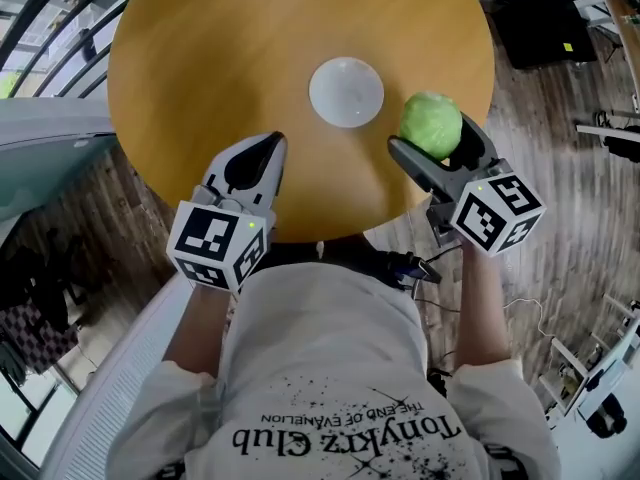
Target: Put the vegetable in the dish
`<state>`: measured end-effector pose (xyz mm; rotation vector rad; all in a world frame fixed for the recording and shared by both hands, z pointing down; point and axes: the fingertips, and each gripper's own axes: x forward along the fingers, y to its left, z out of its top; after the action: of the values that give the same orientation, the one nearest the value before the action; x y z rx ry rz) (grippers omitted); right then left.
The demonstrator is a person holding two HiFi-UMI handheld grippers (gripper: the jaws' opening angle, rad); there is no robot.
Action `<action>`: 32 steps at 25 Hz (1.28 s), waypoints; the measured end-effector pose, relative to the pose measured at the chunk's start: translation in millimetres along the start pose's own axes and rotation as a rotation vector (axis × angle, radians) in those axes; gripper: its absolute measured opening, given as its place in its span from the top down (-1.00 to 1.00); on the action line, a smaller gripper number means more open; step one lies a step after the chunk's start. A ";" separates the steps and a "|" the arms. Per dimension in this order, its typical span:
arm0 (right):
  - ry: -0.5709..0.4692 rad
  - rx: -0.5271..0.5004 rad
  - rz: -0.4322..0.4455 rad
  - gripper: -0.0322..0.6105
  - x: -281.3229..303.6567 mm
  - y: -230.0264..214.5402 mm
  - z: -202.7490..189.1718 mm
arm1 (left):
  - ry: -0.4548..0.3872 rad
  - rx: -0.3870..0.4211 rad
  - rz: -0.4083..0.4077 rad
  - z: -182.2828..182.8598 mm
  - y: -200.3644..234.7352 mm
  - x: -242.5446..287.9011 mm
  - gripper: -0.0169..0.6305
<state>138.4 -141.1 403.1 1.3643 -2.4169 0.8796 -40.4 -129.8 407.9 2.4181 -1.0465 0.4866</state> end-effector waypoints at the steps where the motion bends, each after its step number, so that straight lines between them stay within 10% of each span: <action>1: 0.006 0.000 0.000 -0.62 4.6 -1.2 -1.2 | 0.004 -0.001 -0.002 -0.8 2.0 2.0 0.88; 32: 0.317 -0.168 -0.029 -0.62 147.5 -38.5 -83.5 | 0.057 -0.067 0.014 -22.4 35.0 23.6 0.88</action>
<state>83.4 -208.8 553.4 1.1047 -2.1693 0.7969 -54.3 -152.9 447.4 2.3267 -1.0392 0.5144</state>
